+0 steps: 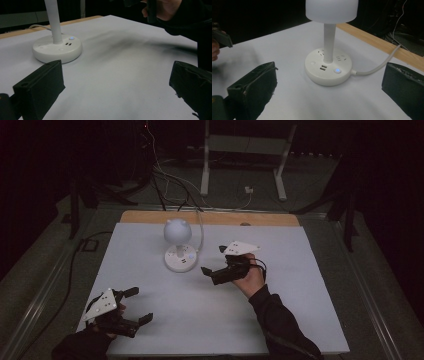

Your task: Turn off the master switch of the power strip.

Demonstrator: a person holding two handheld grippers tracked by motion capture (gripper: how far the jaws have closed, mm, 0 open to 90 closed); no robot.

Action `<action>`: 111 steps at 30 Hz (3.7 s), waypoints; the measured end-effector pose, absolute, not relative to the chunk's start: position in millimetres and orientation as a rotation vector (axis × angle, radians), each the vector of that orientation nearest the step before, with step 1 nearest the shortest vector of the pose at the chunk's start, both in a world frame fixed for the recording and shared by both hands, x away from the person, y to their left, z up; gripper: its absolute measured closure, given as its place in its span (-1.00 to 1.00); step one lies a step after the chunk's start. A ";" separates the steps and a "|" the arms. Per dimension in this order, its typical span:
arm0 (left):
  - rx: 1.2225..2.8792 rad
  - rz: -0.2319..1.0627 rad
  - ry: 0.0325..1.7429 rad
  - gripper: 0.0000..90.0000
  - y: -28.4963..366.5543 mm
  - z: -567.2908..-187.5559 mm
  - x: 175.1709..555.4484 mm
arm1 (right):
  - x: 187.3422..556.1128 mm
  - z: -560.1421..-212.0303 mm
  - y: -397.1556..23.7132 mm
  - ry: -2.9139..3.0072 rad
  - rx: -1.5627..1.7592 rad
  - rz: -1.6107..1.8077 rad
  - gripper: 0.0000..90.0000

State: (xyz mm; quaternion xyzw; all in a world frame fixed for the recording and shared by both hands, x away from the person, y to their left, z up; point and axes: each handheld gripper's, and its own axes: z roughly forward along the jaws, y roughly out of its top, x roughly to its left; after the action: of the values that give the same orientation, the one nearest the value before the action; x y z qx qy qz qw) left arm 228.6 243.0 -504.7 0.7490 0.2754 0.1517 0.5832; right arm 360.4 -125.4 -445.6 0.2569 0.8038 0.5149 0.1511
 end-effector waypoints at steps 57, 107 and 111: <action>1.742 0.350 0.635 -1.00 244.1 -503.9 227.9 | 417.7 -497.5 -60.5 2.241 1.059 1.334 0.84; 1.744 0.342 0.635 -1.00 242.9 -504.9 228.0 | 427.3 -519.4 -45.3 2.276 1.015 1.212 1.00; 1.745 0.340 0.636 -1.00 242.9 -505.1 228.5 | 426.6 -519.2 -44.2 2.274 1.008 1.200 1.00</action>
State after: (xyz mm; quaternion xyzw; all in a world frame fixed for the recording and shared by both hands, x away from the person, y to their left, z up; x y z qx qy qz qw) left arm 228.5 242.9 -505.1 0.7484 0.2730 0.1457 0.5866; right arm 426.6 -44.2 -519.2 0.3583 0.8086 0.4267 0.1888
